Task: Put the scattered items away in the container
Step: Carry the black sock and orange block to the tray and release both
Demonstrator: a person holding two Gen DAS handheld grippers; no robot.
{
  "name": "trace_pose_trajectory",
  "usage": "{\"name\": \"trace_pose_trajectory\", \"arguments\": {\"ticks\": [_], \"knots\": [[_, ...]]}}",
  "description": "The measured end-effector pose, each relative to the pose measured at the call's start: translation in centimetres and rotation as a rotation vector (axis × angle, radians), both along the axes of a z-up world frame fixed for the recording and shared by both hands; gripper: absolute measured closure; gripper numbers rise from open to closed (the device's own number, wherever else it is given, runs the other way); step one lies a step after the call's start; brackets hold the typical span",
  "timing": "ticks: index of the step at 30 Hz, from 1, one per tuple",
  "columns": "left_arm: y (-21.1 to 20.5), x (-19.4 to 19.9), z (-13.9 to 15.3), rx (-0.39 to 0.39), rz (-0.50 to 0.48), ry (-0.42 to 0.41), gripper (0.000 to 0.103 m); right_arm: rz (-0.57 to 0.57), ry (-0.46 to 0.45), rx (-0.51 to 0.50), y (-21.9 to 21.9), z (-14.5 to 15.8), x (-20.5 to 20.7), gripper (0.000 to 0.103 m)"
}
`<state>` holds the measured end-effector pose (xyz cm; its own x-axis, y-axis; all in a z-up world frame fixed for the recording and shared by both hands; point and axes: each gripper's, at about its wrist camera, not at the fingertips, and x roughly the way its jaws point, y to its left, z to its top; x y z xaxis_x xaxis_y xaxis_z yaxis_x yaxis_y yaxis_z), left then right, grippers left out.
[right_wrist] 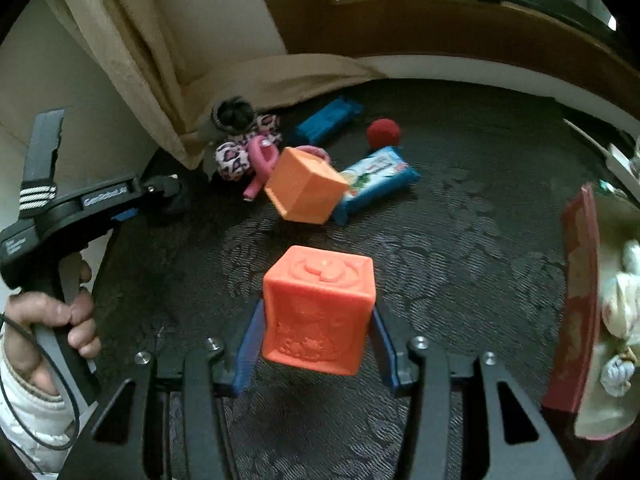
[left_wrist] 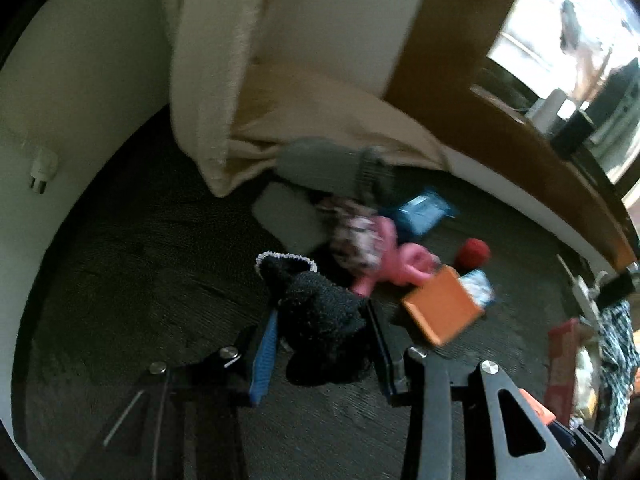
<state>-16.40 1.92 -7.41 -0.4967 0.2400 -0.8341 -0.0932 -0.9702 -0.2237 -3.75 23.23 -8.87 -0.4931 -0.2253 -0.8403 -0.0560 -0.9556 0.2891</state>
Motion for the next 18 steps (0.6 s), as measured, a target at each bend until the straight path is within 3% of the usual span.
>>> {"name": "trace_pose_trajectory", "arguments": {"ticks": [8,18], "knots": [[8.7,3.8,1.8,0.037,-0.125,0.008,0.06,-0.117,0.038,-0.001,6.8,1.8,4.7,0.05],[23.7,9.5,3.3,0.093,-0.395,0.017,0.06,-0.362,0.082,0.022,19.4,4.7,11.2,0.05]]}}
